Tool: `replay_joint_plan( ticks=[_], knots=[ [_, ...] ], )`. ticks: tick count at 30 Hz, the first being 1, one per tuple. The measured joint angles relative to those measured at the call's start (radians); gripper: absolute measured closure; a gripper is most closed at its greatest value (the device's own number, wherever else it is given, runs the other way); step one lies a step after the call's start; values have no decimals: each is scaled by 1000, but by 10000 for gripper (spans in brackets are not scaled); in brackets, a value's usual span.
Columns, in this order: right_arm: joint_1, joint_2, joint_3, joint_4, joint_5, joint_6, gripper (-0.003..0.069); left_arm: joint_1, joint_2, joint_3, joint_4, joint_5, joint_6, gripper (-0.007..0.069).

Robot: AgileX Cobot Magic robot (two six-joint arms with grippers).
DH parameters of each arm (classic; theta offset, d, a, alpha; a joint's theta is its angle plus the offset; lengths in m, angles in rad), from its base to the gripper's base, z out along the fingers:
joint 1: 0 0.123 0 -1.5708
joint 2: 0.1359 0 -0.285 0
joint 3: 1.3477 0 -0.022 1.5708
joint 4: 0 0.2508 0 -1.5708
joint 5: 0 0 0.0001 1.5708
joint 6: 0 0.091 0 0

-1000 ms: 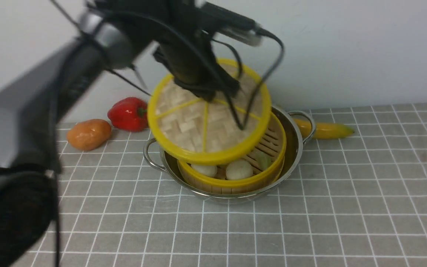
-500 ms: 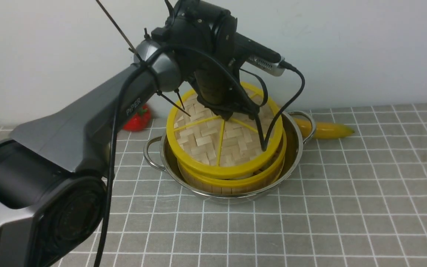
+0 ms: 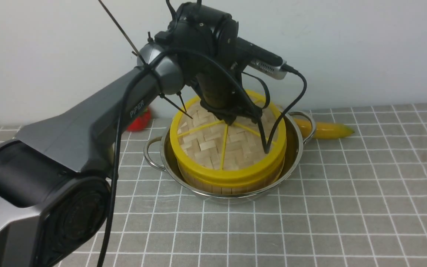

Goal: Place the steamer in the pot on the grey tablecloth, and put the lid on the steamer.
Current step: 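Place the yellow bamboo steamer lid onto the steamer in the pot with the left gripper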

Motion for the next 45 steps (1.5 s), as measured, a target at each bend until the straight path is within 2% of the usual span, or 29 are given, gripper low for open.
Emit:
replay_joint_plan(
  ticks=[45],
  knots=[
    [0,0,0,-2,0,7,179,-8,29,-21,14,-15,10,508]
  ],
)
